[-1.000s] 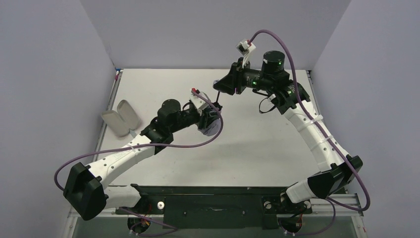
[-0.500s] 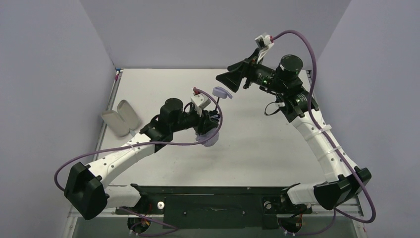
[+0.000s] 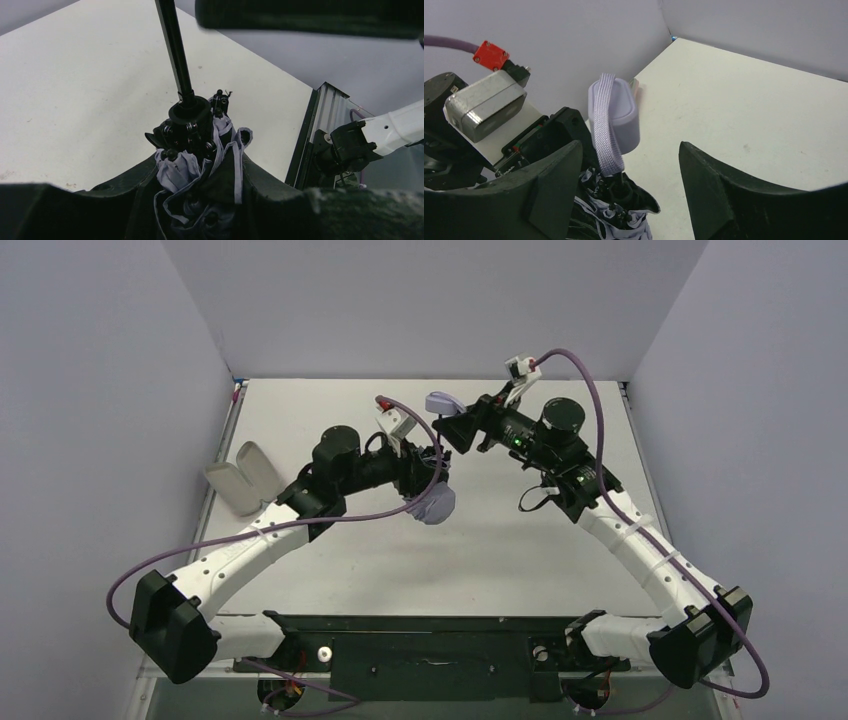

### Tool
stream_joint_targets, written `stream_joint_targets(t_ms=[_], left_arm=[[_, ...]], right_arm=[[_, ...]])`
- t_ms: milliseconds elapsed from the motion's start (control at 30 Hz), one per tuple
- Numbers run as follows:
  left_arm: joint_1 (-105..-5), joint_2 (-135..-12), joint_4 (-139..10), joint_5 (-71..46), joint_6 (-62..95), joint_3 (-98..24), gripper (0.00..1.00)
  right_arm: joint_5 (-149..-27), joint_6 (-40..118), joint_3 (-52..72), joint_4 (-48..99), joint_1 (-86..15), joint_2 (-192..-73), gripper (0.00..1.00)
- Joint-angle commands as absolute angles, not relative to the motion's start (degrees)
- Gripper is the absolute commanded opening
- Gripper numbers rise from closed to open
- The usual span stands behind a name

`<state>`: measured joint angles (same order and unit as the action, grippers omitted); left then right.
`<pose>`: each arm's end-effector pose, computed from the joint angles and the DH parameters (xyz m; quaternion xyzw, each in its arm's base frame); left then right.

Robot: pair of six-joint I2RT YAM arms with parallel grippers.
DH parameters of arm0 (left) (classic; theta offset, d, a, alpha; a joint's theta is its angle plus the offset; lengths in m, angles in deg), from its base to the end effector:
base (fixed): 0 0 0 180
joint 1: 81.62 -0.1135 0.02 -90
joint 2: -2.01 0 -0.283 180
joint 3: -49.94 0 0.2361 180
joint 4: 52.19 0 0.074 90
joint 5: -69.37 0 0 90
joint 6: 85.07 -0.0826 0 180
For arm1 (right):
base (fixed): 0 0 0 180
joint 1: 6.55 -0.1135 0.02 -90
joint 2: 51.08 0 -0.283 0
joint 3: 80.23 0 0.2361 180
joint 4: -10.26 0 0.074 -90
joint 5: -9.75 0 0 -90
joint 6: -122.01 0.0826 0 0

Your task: Open the umbrella

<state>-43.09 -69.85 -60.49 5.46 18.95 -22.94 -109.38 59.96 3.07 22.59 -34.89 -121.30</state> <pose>0.2237 -0.2246 0.3679 0.3010 0.6829 -0.4369 0.5022 0.2453 0.1780 0.4351 -0.1813 0.6793 0.4807 0.5241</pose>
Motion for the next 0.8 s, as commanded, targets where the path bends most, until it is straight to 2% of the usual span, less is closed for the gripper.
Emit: stream_joint_targets(t_ms=[0,167,267,367,533,633,767], left_arm=[[-43.30,-68.46,-53.24,7.34,22.49,-27.82,0.00],[-43.23,-68.45,-52.05,8.51,24.32,-27.29,0.00],[-43.02,-68.26,-51.30,9.22,25.07,-26.40,0.00],[-42.64,-68.21,-51.11,10.15,25.17,-25.83,0.00],[-42.09,-68.24,-50.84,10.79,25.23,-25.14,0.00],[-41.96,-68.47,-50.71,11.29,25.10,-25.35,0.00],[-41.94,-68.99,-50.52,11.66,25.28,-26.25,0.00]], right_arm=[[-102.36,59.32,0.90,15.80,-39.53,-118.37,0.65],[-95.49,56.96,0.15,13.06,-41.43,-118.50,0.53],[-94.17,57.39,0.60,10.40,-41.44,-119.11,0.40],[-93.85,58.00,1.79,7.98,-41.51,-120.22,0.37],[-93.45,58.87,2.52,5.58,-41.36,-121.24,0.25],[-94.40,59.74,2.51,4.26,-41.39,-121.84,0.25],[-95.81,60.93,2.17,3.06,-41.69,-122.59,0.32]])
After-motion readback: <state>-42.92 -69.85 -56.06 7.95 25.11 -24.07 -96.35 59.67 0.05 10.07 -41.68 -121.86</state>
